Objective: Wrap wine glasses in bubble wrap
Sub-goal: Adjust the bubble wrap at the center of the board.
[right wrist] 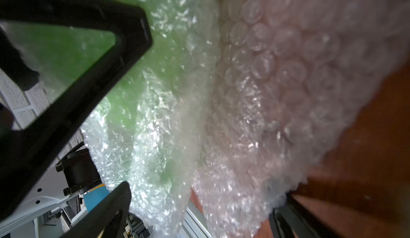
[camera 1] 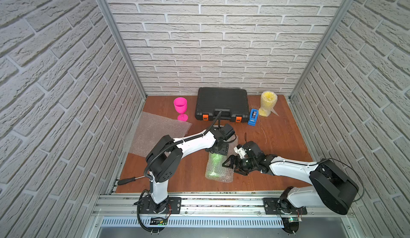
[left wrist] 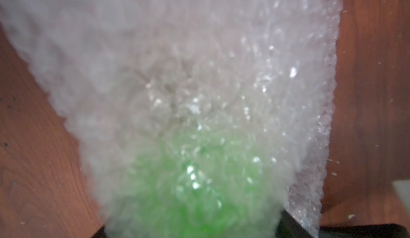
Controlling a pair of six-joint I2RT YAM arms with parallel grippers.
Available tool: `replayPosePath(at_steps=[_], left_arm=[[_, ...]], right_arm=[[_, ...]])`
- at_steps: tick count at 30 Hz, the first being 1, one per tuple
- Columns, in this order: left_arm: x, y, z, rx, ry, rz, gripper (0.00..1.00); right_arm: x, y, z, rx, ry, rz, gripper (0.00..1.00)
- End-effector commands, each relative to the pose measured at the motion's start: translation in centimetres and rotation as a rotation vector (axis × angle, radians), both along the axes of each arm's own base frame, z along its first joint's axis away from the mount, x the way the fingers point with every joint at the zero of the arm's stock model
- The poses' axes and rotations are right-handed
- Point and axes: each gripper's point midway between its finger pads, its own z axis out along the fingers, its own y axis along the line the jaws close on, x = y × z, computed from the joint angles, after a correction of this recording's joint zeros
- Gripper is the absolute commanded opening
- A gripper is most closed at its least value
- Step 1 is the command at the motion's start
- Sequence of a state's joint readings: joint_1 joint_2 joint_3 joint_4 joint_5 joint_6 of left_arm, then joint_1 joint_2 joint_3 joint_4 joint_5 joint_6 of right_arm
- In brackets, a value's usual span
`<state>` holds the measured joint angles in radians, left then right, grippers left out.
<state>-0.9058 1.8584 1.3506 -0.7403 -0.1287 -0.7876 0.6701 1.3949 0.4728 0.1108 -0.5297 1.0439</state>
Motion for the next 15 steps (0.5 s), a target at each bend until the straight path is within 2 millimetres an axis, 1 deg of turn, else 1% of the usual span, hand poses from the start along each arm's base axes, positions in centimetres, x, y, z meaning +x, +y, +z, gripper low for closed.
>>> replayPosePath(at_steps=[1,3,7,10,11,13,15], left_arm=[[-1.4,1.6,-1.8,0.083,0.064,0.023,0.79],[-1.3,1.6,-1.8,0.082,0.06,0.028,0.78],[-1.1,1.5,-1.6,0.065,0.054,0.044,0.78],[-1.0,1.4,-1.4,0.037,0.052,0.058,0.78],[-1.0,1.4,-1.4,0.025,0.052,0.062,0.79],[-0.7,1.3,-0.9,-0.013,0.044,0.076,0.85],[-0.5,1.5,-0.1,-0.048,0.028,0.089,0.91]], right_arm=[[0.4,1.6,0.8,0.036,-0.023,-0.026,0.78],[0.1,1.6,0.7,-0.004,-0.025,-0.025,0.66],[-0.2,0.5,0.9,-0.127,-0.06,-0.03,0.42],[-0.2,0.2,1.6,-0.163,-0.083,-0.021,0.29],[-0.1,0.1,1.7,-0.172,-0.085,-0.018,0.25],[-0.2,-0.3,1.8,-0.209,-0.086,-0.003,0.15],[-0.3,-0.7,1.9,-0.251,-0.088,0.022,0.09]])
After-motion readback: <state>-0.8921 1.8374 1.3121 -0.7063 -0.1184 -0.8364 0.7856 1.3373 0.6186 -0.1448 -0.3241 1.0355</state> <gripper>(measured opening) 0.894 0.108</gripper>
